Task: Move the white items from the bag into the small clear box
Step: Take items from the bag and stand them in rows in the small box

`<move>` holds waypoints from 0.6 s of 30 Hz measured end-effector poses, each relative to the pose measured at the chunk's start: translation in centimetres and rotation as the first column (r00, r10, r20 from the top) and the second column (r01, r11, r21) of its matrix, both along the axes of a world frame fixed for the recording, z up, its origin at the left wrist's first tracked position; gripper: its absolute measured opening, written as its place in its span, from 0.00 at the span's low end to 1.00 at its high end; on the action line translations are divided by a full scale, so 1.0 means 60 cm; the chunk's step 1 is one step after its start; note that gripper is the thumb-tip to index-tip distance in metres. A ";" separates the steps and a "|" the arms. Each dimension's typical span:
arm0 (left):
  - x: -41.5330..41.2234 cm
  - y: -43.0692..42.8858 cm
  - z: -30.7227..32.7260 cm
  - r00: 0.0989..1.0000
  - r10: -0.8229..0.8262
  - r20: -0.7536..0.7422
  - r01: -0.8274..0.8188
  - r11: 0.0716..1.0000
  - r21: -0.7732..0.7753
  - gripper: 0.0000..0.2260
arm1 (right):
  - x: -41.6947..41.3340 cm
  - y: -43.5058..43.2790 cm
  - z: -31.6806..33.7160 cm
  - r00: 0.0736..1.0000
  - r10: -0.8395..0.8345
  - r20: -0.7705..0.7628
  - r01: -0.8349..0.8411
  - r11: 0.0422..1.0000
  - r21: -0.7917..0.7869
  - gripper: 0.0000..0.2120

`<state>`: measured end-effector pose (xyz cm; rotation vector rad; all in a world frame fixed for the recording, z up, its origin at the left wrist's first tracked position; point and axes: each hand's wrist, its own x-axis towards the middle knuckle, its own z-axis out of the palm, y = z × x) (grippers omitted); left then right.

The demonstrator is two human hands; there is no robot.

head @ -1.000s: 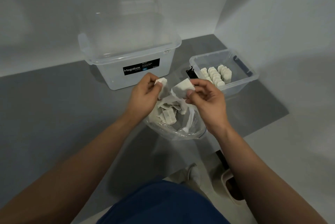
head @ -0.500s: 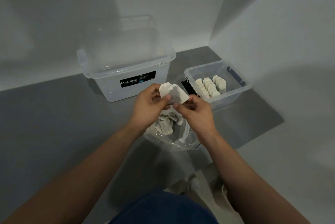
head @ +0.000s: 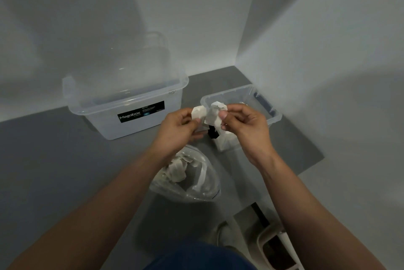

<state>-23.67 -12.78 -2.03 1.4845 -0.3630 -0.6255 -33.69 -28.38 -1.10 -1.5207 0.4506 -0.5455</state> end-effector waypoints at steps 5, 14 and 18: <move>-0.007 -0.049 0.018 0.997 -0.070 -0.044 0.068 0.996 -0.061 0.12 | -0.002 -0.043 -0.009 0.999 -0.004 -0.054 0.001 0.999 -0.038 0.05; 0.007 -0.138 0.014 0.949 -0.080 0.306 0.004 0.971 0.240 0.08 | 0.006 -0.180 0.043 0.959 0.123 -0.257 -0.254 0.776 -0.577 0.05; 0.008 -0.178 0.008 0.990 0.022 0.137 -0.041 0.989 0.139 0.05 | 0.020 -0.254 0.063 0.939 0.098 -0.328 -0.297 0.711 -0.637 0.04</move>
